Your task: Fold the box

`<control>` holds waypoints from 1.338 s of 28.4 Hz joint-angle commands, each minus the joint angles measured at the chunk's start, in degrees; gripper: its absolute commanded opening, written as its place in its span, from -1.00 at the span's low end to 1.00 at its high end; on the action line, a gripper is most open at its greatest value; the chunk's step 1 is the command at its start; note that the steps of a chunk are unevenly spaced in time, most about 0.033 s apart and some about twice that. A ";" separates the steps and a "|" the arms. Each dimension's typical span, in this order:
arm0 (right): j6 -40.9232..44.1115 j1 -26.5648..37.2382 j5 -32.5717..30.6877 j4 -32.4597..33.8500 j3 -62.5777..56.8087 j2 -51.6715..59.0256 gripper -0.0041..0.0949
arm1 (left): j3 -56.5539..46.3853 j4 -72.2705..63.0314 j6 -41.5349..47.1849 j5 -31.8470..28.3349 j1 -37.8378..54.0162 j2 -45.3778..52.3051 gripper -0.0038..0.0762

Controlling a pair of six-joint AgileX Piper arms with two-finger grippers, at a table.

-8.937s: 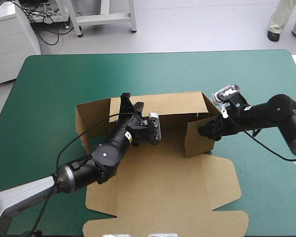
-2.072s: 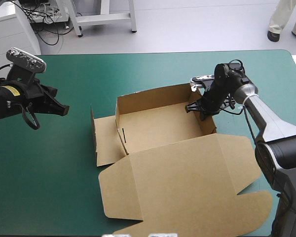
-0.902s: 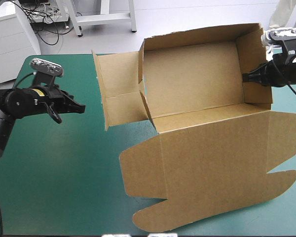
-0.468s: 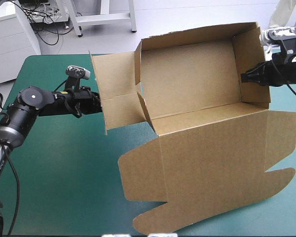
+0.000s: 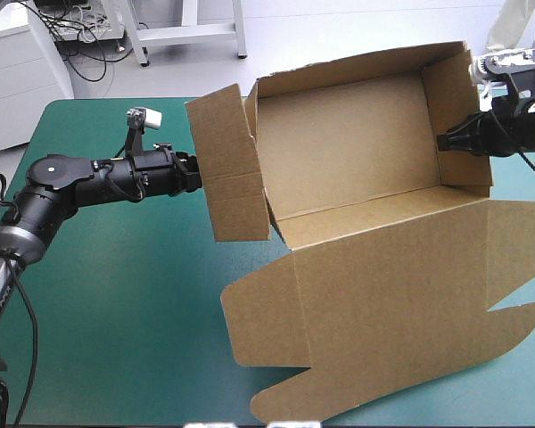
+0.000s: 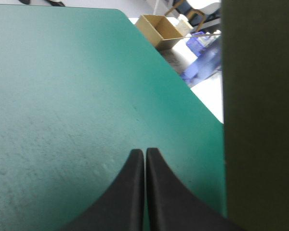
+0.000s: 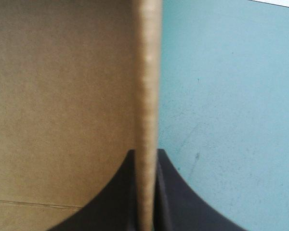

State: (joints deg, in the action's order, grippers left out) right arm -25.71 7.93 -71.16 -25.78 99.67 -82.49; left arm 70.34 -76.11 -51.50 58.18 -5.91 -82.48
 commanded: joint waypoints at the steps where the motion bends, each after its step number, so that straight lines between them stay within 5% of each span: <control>1: 0.29 0.36 1.48 -2.68 1.89 2.26 -0.96 | 1.69 -9.53 -1.53 5.99 1.25 1.97 -0.92; 9: 1.32 -0.11 4.37 -6.53 1.89 2.26 -0.96 | 1.69 -15.80 -3.00 13.66 2.36 1.97 -0.75; 19: 6.09 -6.92 10.02 -0.56 1.89 2.26 -0.96 | 1.69 -19.76 -3.95 16.17 2.36 1.97 0.17; 30: 12.61 -13.04 14.36 8.29 1.89 2.04 -0.96 | 1.69 -22.10 -6.08 16.61 2.25 2.18 0.41; 38: 17.18 -16.58 17.76 12.78 1.89 2.04 -0.96 | 1.69 -22.19 -7.51 16.61 2.25 2.18 0.41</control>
State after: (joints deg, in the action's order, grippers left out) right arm -11.13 -7.20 -59.19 -12.50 99.67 -82.49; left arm 70.34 -93.27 -58.37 68.90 -3.44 -82.48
